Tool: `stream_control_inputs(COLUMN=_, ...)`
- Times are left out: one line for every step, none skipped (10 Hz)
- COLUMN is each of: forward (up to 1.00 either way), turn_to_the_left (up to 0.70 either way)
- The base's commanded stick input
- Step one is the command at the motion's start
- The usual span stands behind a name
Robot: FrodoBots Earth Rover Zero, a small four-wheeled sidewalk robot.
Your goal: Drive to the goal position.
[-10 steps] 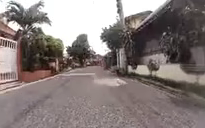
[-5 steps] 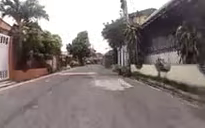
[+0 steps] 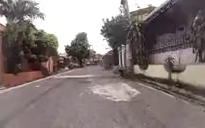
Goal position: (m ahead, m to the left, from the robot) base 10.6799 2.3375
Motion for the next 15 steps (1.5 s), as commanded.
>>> stream_control_inputs(forward=1.0, turn_to_the_left=0.0)
stream_control_inputs(forward=1.0, turn_to_the_left=0.0)
stream_control_inputs(forward=1.0, turn_to_the_left=0.0)
stream_control_inputs(forward=1.0, turn_to_the_left=0.0)
stream_control_inputs(forward=1.0, turn_to_the_left=0.0)
stream_control_inputs(forward=1.0, turn_to_the_left=0.0)
stream_control_inputs(forward=1.0, turn_to_the_left=0.0)
stream_control_inputs(forward=1.0, turn_to_the_left=0.0)
stream_control_inputs(forward=1.0, turn_to_the_left=0.0)
stream_control_inputs(forward=1.0, turn_to_the_left=0.0)
stream_control_inputs(forward=1.0, turn_to_the_left=0.0)
stream_control_inputs(forward=1.0, turn_to_the_left=0.0)
stream_control_inputs(forward=0.98, turn_to_the_left=0.0)
stream_control_inputs(forward=0.85, turn_to_the_left=0.0)
stream_control_inputs(forward=0.85, turn_to_the_left=0.0)
